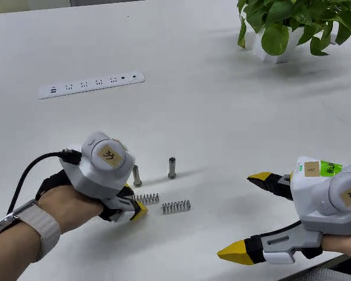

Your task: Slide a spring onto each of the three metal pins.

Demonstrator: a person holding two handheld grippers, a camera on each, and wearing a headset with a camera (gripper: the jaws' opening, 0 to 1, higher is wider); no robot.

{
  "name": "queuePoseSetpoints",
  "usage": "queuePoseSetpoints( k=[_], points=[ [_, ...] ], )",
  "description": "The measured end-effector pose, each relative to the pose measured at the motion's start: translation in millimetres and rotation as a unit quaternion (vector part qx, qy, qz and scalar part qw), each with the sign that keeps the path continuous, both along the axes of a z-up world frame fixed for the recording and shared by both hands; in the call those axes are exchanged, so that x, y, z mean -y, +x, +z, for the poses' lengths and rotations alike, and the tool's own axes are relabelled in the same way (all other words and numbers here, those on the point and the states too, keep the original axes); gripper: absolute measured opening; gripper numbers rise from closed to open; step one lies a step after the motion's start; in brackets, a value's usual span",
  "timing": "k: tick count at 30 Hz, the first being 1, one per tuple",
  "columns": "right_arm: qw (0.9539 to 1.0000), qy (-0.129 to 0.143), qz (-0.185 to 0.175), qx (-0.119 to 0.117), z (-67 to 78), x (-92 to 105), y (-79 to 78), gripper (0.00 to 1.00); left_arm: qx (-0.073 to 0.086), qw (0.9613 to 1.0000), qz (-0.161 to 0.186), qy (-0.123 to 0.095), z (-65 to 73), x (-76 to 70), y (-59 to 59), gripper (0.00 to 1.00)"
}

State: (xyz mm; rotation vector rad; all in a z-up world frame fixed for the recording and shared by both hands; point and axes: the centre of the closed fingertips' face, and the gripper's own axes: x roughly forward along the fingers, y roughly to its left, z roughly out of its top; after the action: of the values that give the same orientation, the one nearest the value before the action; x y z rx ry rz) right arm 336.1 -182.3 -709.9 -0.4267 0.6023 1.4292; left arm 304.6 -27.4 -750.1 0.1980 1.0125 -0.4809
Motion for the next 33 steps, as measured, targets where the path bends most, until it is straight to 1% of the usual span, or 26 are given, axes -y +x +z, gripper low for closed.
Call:
queuePoseSetpoints(
  k=[2, 3, 5, 7, 8, 9, 10, 14, 16, 17, 18, 21, 25, 30, 32, 33],
  points=[
    [1.0000, -0.002, 0.000, -0.003, -1.5, 1.5, -1.4, 0.97, -0.006, 1.0000, 0.000, 0.000, -0.8, 1.0, -1.1, 0.25],
    [1.0000, -0.003, 0.001, -0.003, -2.4, 2.4, -2.0, 0.97, -0.003, 1.0000, -0.003, -0.002, -0.7, 1.0, 0.1, 0.25],
    [1.0000, -0.007, 0.003, -0.004, -3.6, 4.2, -3.1, 0.97, -0.006, 1.0000, -0.004, 0.000, -0.9, 1.1, 0.2, 0.25],
    [1.0000, -0.008, 0.003, -0.004, -3.8, 5.3, -3.2, 0.97, -0.009, 0.9999, -0.009, 0.002, -1.1, 3.0, 0.6, 0.22],
    [1.0000, -0.008, 0.002, -0.004, -3.8, 6.1, -2.5, 0.97, -0.008, 0.9998, -0.015, 0.011, -1.1, 3.0, 1.2, 0.21],
    [1.0000, -0.007, 0.001, -0.004, -3.6, 6.4, -1.8, 0.97, -0.011, 0.9997, -0.018, 0.014, -1.4, 3.1, 0.7, 0.20],
    [1.0000, -0.006, 0.000, -0.004, -3.5, 6.7, -1.3, 0.97, -0.010, 0.9996, -0.021, 0.016, -1.4, 3.4, 1.1, 0.19],
    [1.0000, -0.007, 0.000, -0.004, -4.3, 7.2, -1.0, 0.96, -0.018, 0.9986, -0.038, 0.032, -3.0, 1.4, 1.1, 0.19],
    [1.0000, -0.007, 0.000, -0.005, -5.4, 7.0, -1.5, 0.96, -0.021, 0.9973, -0.051, 0.049, -3.7, 0.7, 1.4, 0.18],
    [1.0000, -0.007, 0.000, -0.006, -5.7, 6.9, -1.9, 0.96, -0.022, 0.9957, -0.065, 0.062, -3.5, 0.9, 0.6, 0.16],
    [1.0000, -0.007, 0.001, -0.006, -5.4, 6.7, -2.3, 0.96, -0.022, 0.9946, -0.074, 0.069, -3.5, 1.3, 0.5, 0.15],
    [1.0000, -0.006, 0.000, -0.007, -5.8, 6.3, -3.4, 0.96, -0.032, 0.9920, -0.093, 0.080, -3.9, 4.1, -0.9, 0.15],
    [0.9999, -0.008, 0.000, -0.009, -7.2, 6.5, -4.7, 0.96, -0.033, 0.9911, -0.099, 0.082, -4.2, 4.3, 0.0, 0.13],
    [0.9999, -0.008, 0.002, -0.009, -6.6, 6.6, -7.3, 0.95, -0.034, 0.9898, -0.104, 0.092, -4.4, 4.2, -0.8, 0.11],
    [0.9999, -0.007, 0.001, -0.010, -6.6, 6.6, -7.4, 0.95, -0.033, 0.9902, -0.101, 0.091, -3.9, 5.4, -2.0, 0.11],
    [0.9999, -0.007, 0.001, -0.009, -6.4, 6.6, -7.3, 0.95, -0.029, 0.9908, -0.098, 0.089, -4.3, 4.7, -2.2, 0.11]
  ],
)
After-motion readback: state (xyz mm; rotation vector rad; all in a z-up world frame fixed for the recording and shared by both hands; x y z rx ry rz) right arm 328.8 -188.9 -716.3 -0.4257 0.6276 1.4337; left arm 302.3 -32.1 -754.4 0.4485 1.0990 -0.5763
